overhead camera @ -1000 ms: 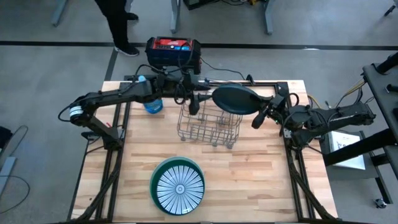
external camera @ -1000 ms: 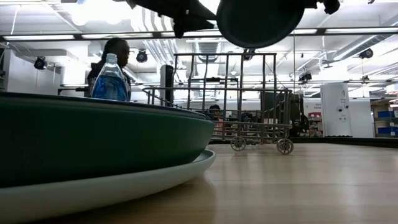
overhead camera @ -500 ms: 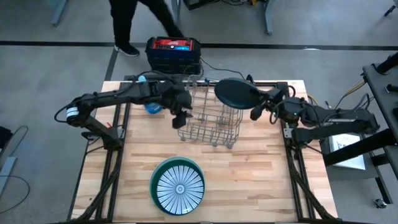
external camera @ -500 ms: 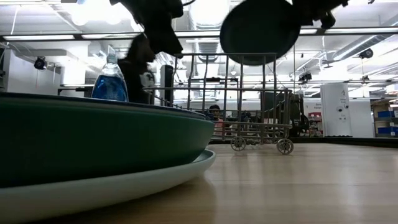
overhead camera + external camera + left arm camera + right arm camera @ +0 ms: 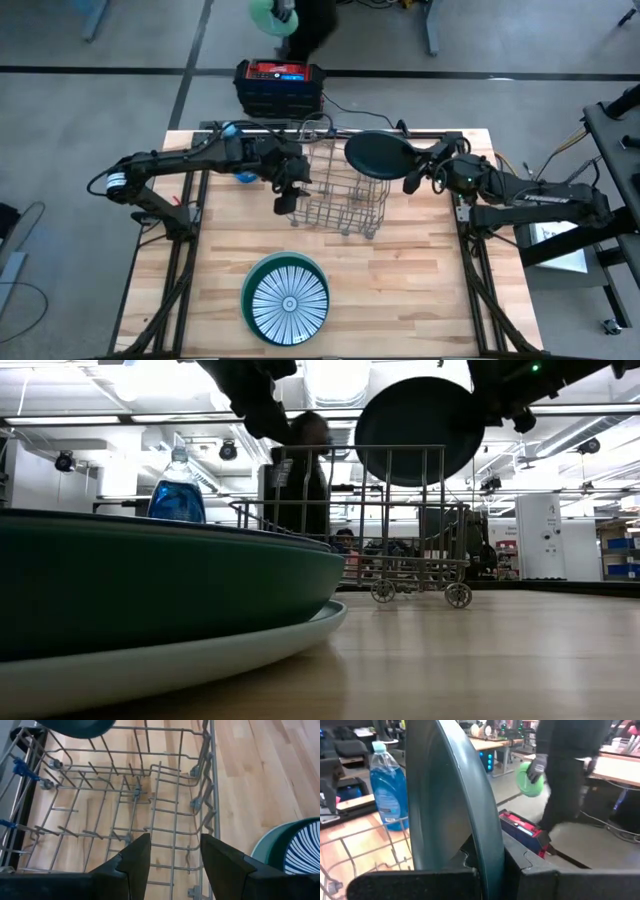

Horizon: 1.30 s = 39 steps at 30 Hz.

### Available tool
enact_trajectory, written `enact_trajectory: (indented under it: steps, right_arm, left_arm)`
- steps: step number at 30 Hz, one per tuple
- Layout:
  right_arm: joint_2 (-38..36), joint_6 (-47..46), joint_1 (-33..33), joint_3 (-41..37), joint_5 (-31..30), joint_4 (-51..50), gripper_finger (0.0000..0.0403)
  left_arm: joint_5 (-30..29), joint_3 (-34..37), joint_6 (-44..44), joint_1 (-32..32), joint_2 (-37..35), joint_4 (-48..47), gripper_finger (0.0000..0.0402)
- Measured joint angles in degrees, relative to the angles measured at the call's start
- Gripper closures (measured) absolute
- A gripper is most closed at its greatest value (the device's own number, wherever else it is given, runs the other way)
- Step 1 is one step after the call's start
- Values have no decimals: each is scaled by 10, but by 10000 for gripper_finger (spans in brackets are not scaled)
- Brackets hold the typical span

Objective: Sort dishes
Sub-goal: Put the blue plate into the gray dishwasher rack

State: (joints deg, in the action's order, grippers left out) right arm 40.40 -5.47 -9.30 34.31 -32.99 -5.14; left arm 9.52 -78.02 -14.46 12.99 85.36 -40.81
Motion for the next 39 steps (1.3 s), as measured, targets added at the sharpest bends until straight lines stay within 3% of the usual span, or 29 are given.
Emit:
enact_trajectory:
  steps: [9,21,30,39]
  right_arm:
    - [-47,4,-5,-21,5,-1,385]
    - [-49,2,-5,-24,5,-3,385]
    - [-49,4,-5,-24,5,-5,385]
    - [-49,5,-5,-24,5,-5,385]
  left_arm:
    - [70,0,7,-3,0,-7,239]
    - [72,1,47,-14,51,3,239]
    - [76,1,141,-34,73,14,239]
    - [64,1,182,-67,102,80,243]
